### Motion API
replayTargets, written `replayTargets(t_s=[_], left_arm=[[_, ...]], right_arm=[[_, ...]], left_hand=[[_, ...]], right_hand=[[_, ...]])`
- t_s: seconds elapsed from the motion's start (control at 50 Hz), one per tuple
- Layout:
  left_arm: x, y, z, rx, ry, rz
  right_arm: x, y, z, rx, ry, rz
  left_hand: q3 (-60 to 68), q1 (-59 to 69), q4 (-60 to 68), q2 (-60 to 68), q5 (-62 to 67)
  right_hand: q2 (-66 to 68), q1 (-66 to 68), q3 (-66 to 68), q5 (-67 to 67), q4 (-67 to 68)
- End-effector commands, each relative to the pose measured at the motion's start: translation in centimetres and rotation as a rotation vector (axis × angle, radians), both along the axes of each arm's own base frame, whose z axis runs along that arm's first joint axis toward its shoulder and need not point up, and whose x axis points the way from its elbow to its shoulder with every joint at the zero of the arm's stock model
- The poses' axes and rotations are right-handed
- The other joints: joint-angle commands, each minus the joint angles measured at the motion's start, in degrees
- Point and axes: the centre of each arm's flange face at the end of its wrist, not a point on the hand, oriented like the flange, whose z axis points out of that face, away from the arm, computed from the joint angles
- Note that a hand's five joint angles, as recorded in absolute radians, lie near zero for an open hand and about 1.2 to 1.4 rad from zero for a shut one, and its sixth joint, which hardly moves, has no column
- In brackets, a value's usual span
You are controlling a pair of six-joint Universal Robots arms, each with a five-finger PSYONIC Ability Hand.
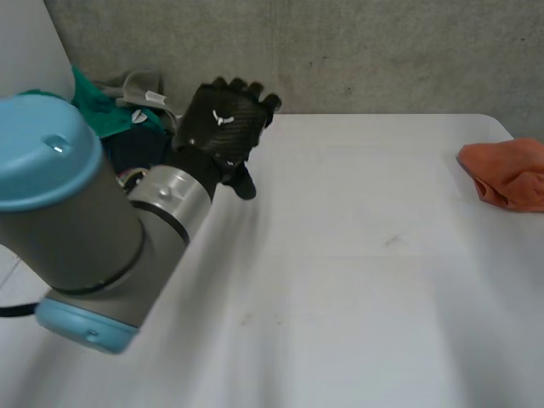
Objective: Fold the laundry.
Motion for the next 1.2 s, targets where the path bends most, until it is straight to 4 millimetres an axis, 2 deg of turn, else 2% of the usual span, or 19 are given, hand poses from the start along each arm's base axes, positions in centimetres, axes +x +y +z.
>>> replayTargets(t_s=[0.02,0.04,0.06,0.12,0.22,0.28,0.3,0.36,0.38,0.44,0.46,0.68,0.74,0.82,0.84,0.88,1.04,1.14,1.2], left_arm=[[2.8,-3.4,1.4,-0.043,0.0,-0.074],[3.2,-4.0,1.5,-0.043,-0.001,-0.077],[4.2,-5.2,1.5,-0.044,-0.006,-0.076],[6.0,-7.1,1.4,-0.05,-0.015,-0.045],[10.8,-12.0,1.0,-0.051,-0.019,0.116],[12.9,-14.6,0.2,-0.055,-0.022,0.2],[14.3,-16.4,-0.7,-0.05,-0.024,0.256],[16.3,-18.8,-1.8,-0.059,-0.03,0.32],[17.6,-20.4,-2.7,-0.063,-0.038,0.354],[19.6,-22.7,-4.3,-0.063,-0.061,0.4],[20.8,-24.1,-5.4,-0.061,-0.077,0.426],[23.2,-31.8,-10.5,-0.156,-0.113,0.457],[23.3,-32.7,-11.8,-0.157,-0.114,0.447],[23.4,-33.5,-12.9,-0.167,-0.113,0.449],[23.5,-33.6,-12.8,-0.171,-0.112,0.456],[23.5,-33.6,-12.8,-0.175,-0.11,0.459],[23.2,-33.2,-12.7,-0.162,-0.115,0.453],[21.4,-30.9,-8.8,-0.16,-0.096,0.43],[18.8,-28.2,-6.1,-0.149,-0.061,0.374]], right_arm=[[10.5,8.5,-2.8,0.142,0.187,0.52],[11.2,9.6,-3.1,0.164,0.199,0.563],[12.5,11.7,-3.7,0.214,0.221,0.641],[14.0,15.1,-5.3,0.328,0.251,0.755],[14.7,18.5,-8.8,0.51,0.27,0.827],[14.8,20.3,-10.8,0.589,0.334,0.837],[14.8,20.7,-11.2,0.606,0.354,0.837],[14.4,22.2,-13.0,0.668,0.443,0.825],[14.2,22.4,-13.4,0.681,0.464,0.817],[13.6,23.2,-14.6,0.717,0.514,0.805],[13.5,23.4,-14.9,0.725,0.521,0.805],[12.4,25.4,-17.2,0.833,0.515,0.807],[12.0,25.3,-17.4,0.844,0.509,0.794],[11.7,25.3,-17.3,0.847,0.503,0.783],[11.7,25.3,-17.2,0.844,0.503,0.782],[11.6,25.1,-17.2,0.845,0.5,0.778],[11.4,24.9,-17.2,0.845,0.497,0.764],[11.2,24.7,-16.4,0.818,0.494,0.742],[10.7,24.0,-15.8,0.795,0.485,0.705]], left_hand=[[-2.5,-2.84,-2.05,-2.07,-1.96],[-2.5,-2.84,-2.05,-2.07,-1.96],[-2.5,-2.84,-2.05,-2.07,-1.96],[-2.67,-3.0,-2.22,-2.24,-2.13],[-2.67,-3.0,-2.22,-2.24,-2.13],[-2.5,-2.84,-2.05,-2.07,-1.96],[-2.34,-2.67,-1.88,-1.91,-1.8],[-1.83,-2.17,-1.38,-1.4,-1.29],[-1.66,-2.0,-1.21,-1.23,-1.13],[-1.33,-1.66,-0.87,-0.89,-0.79],[-1.16,-1.49,-0.71,-0.73,-0.62],[6.39,6.06,6.85,6.82,6.93],[10.27,9.93,10.72,10.7,10.8],[36.95,36.61,37.4,37.38,37.49],[52.68,52.35,53.13,53.11,53.22],[63.57,63.23,64.02,64.0,64.11],[66.61,66.28,67.06,67.04,67.15],[66.61,66.28,67.06,67.04,67.15],[66.61,66.28,67.06,67.04,67.15]], right_hand=[[-2.14,-3.42,-2.45,-2.62,-2.45],[-2.14,-3.42,-2.45,-2.62,-2.45],[-2.14,-3.42,-2.45,-2.62,-2.45],[-2.14,-3.42,-2.45,-2.62,-2.45],[-2.14,-3.42,-2.45,-2.62,-2.45],[-2.14,-3.42,-2.45,-2.62,-2.45],[-2.14,-3.42,-2.45,-2.62,-2.45],[-2.14,-3.42,-2.45,-2.62,-2.45],[-2.14,-3.42,-2.45,-2.62,-2.45],[-2.14,-3.42,-2.45,-2.62,-2.45],[-2.14,-3.42,-2.45,-2.62,-2.45],[-2.14,-3.42,-2.45,-2.62,-2.45],[-2.14,-3.42,-2.45,-2.62,-2.45],[-2.14,-3.42,-2.45,-2.62,-2.45],[-2.14,-3.42,-2.45,-2.62,-2.45],[-2.14,-3.42,-2.45,-2.62,-2.45],[-2.14,-3.42,-2.45,-2.62,-2.45],[-2.14,-3.42,-2.45,-2.62,-2.45],[-2.14,-3.42,-2.45,-2.62,-2.45]])
